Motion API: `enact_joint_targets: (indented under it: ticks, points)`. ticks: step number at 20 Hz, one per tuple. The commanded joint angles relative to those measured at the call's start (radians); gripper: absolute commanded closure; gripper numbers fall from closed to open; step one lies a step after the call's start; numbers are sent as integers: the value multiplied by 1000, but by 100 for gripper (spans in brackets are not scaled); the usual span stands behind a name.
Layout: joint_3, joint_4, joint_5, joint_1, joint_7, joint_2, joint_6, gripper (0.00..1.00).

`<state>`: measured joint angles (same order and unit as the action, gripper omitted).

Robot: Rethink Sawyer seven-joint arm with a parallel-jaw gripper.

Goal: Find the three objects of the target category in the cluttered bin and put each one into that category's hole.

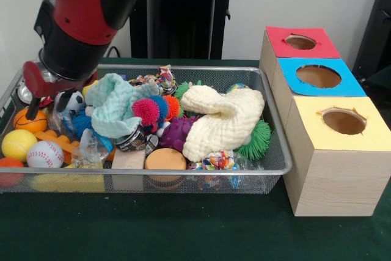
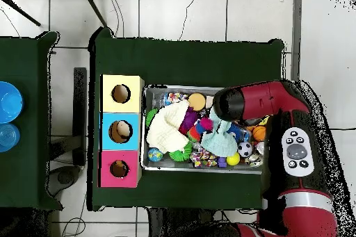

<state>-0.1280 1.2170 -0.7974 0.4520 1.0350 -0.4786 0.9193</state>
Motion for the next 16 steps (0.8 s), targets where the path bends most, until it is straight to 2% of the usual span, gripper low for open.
enact_joint_targets:
  ticks: [1, 5, 12, 16]
  points:
    - [1, -80, -11, 36, -79, 116, 143, 0]
    - [6, -66, 15, 47, -112, 149, 210, 0]
    - [19, -109, -10, 42, -140, 216, 297, 0]
    - [29, -121, -29, 33, -141, 223, 325, 0]
